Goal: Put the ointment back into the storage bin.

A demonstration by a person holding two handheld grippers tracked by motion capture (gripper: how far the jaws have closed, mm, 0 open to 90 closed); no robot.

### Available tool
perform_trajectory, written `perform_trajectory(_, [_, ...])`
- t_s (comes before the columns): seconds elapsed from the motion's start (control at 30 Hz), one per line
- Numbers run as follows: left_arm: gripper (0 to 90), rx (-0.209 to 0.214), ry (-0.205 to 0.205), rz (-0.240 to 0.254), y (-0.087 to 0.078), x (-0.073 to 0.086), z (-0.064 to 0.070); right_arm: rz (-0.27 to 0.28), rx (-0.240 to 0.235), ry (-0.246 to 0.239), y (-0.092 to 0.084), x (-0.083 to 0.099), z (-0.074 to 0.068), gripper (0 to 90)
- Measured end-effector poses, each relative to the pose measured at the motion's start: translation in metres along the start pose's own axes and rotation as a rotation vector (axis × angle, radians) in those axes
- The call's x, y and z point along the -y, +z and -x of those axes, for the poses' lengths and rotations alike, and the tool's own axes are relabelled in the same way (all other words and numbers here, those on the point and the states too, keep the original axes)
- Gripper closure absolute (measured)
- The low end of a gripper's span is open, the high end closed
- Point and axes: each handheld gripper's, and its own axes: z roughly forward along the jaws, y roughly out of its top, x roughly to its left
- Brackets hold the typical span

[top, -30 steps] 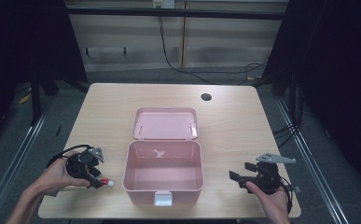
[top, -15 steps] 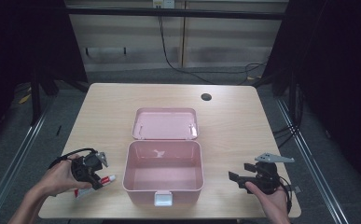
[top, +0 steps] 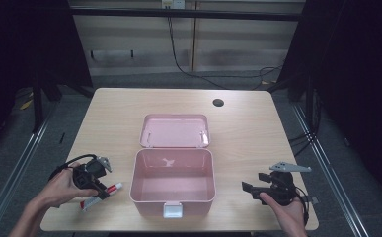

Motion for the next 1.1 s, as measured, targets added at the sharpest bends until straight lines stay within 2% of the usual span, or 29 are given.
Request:
perform_trajectory(0.1, [70.9,0.006,0.004,0.021,-0.004,0.003,0.001,-0.003,-0.001,0.000,0.000,0.000,0.000,19.3])
perform_trajectory(0.2, [70.8,0.001,0.004,0.017,-0.006,0.004,0.002,-0.008,0.001,0.003,0.000,0.000,0.000,19.2])
perform_trajectory(0.37, [70.9,0.029,0.000,0.066,-0.012,0.007,0.001,-0.017,-0.004,0.000,0.001,0.000,0.000,19.0])
perform_trajectory(0.4, [70.9,0.031,-0.022,0.079,-0.014,0.007,0.000,-0.018,-0.003,0.000,0.001,0.000,0.000,19.0])
perform_trajectory(0.47, [70.9,0.023,-0.032,0.081,-0.016,0.008,0.000,-0.019,-0.002,0.001,0.001,0.000,0.000,19.0])
perform_trajectory(0.5, [70.9,0.034,-0.038,0.086,-0.017,0.009,0.000,-0.019,-0.002,0.001,0.001,0.000,0.000,19.0])
perform_trajectory(0.63, [70.9,0.056,-0.032,0.107,-0.022,0.011,0.001,-0.018,-0.003,0.000,0.000,0.000,0.000,19.0])
perform_trajectory(0.7, [70.8,0.064,-0.011,0.120,-0.024,0.012,0.003,-0.019,-0.003,0.003,0.000,0.000,0.000,19.0])
perform_trajectory(0.77, [70.8,0.051,0.004,0.110,-0.028,0.012,0.005,-0.020,-0.004,0.002,0.001,0.000,0.000,19.0])
perform_trajectory(0.87, [70.8,0.044,0.019,0.121,-0.033,0.011,0.009,-0.025,-0.006,0.002,0.001,0.000,0.000,18.9])
perform_trajectory(1.1, [70.8,0.057,0.025,0.149,-0.046,0.009,0.012,-0.027,-0.008,0.004,0.001,0.000,0.000,18.7])
